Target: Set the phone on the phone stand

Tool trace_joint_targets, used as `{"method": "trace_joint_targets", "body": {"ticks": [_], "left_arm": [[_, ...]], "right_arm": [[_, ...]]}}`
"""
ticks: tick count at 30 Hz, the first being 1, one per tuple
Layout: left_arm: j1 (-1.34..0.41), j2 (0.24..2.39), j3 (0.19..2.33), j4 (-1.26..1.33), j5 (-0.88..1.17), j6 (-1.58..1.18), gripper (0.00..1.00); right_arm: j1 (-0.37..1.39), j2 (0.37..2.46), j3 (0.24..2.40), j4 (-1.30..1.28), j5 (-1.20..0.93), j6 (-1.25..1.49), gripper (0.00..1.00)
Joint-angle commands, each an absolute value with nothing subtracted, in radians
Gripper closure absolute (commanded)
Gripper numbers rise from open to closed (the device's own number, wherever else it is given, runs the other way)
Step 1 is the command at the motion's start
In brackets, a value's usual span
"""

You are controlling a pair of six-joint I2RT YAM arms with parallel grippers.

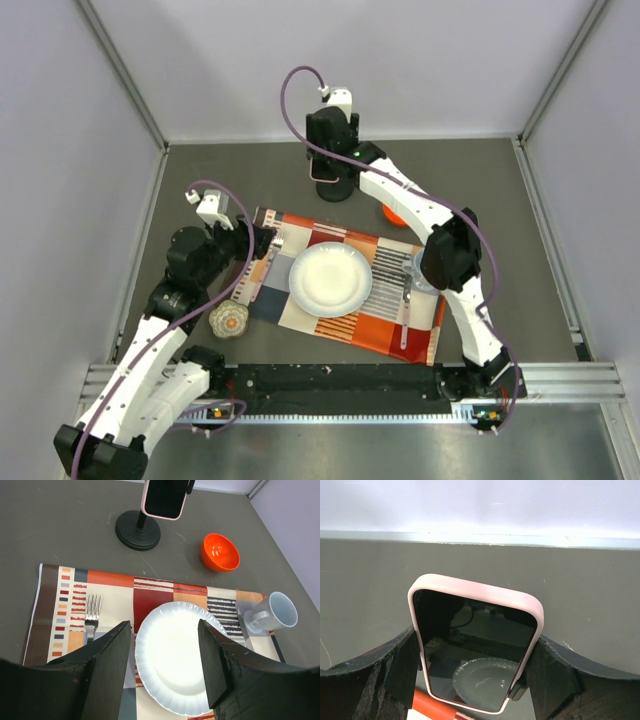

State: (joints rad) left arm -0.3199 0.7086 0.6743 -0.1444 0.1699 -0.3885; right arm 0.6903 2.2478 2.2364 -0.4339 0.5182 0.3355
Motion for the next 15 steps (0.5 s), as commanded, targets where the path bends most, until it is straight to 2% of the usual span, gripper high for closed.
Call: {"method": "trace_joint_targets", "body": {"ticks": [1,3,13,15], "left_arm": [[-0.319,0.689,0.699,-0.129,0.166,-0.367,0.39],[-0.319,0.689,0.699,-0.13,0.166,-0.367,0.39],[-0.319,0.699,0.709,-0.13,0.169,-0.365,0.39],[-0.319,0.703,0.71,-0.127,0.172,-0.368,0.39]], "right_arm": [[0.66,2.238,2.192,-0.399,0.473,0.183,0.97],[0.637,2.249,2.181,-0.399,0.436,0.158,1.0],[0.575,2.29,2.158,-0.387,0.434,0.029,1.0],[0.563,2.293,2.16,-0.379,0.379,0.038,1.0]]}}
